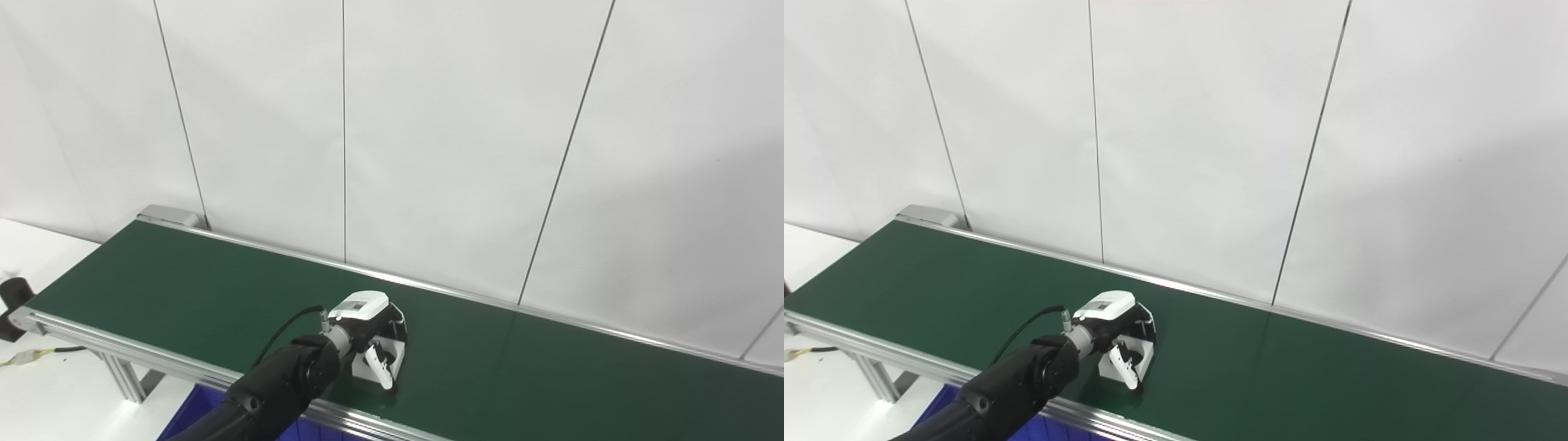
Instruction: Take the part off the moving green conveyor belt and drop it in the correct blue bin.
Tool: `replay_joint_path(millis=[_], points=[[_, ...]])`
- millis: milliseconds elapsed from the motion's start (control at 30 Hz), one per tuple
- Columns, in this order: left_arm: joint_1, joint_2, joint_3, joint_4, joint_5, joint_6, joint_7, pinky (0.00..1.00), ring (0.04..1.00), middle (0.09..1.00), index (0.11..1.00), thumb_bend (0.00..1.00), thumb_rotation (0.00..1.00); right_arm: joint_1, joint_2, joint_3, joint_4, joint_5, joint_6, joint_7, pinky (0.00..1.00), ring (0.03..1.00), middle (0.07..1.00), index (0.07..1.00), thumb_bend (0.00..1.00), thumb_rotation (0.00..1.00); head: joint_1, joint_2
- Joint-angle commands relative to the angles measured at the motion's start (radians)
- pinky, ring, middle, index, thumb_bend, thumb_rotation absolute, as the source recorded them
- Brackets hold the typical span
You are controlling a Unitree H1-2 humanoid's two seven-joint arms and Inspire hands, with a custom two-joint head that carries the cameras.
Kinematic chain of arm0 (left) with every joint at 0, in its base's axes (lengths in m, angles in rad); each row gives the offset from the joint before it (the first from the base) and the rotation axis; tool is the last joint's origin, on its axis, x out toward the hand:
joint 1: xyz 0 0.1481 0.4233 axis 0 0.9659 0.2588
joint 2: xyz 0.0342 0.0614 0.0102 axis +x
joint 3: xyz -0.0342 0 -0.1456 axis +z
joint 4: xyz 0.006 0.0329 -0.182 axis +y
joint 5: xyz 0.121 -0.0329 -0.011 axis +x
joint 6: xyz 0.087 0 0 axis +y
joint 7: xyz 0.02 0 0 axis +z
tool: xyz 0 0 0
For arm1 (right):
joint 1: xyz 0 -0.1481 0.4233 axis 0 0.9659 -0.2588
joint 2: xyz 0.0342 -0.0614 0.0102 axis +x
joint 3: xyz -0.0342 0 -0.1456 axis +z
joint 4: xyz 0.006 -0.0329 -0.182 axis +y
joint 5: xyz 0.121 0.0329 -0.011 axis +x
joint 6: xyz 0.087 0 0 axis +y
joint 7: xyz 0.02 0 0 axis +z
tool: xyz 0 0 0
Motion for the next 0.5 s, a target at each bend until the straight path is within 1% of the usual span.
replay_joint_path(millis=[0,100,167,200,300,367,467], points=[[0.034,0.041,0.013,0.018,-0.002,0.026,-0.035,0.76,0.533,0.444,0.525,0.51,0.0,-0.002,0.002,-0.006,-0.028,0.004,-0.057,0.001,0.68,0.777,0.82,0.883,0.7,0.53,-0.003,0.001],[0.042,0.041,0.023,0.004,-0.018,0.011,-0.034,0.72,0.504,0.445,0.509,0.5,0.0,-0.002,0.002,-0.005,-0.027,0.001,-0.058,0.0,0.68,0.775,0.818,0.881,0.7,0.53,-0.004,-0.001],[0.046,0.04,0.03,-0.008,-0.024,0.004,-0.028,0.64,0.492,0.458,0.497,0.5,0.0,-0.003,0.002,-0.005,-0.026,-0.001,-0.058,0.0,0.68,0.779,0.821,0.883,0.69,0.52,-0.005,-0.002],[0.049,0.04,0.034,-0.016,-0.027,0.002,-0.027,0.63,0.491,0.459,0.496,0.5,0.0,-0.004,0.002,-0.005,-0.025,-0.001,-0.058,0.0,0.68,0.778,0.821,0.883,0.69,0.52,-0.006,-0.001],[0.063,0.039,0.057,-0.065,-0.044,-0.003,-0.033,0.54,0.474,0.478,0.49,0.5,0.0,-0.004,0.005,-0.006,-0.026,0.001,-0.056,0.001,0.68,0.776,0.818,0.88,0.69,0.52,-0.007,-0.001],[0.071,0.04,0.072,-0.098,-0.056,-0.009,-0.043,0.5,0.464,0.484,0.49,0.5,0.0,-0.004,0.006,-0.007,-0.026,0.001,-0.056,0.001,0.68,0.773,0.816,0.879,0.69,0.52,-0.008,-0.003],[0.085,0.041,0.09,-0.15,-0.064,-0.008,-0.049,0.49,0.46,0.49,0.487,0.5,0.0,-0.005,0.007,-0.008,-0.022,0.003,-0.056,0.004,0.68,0.775,0.817,0.88,0.69,0.51,-0.01,-0.004]])
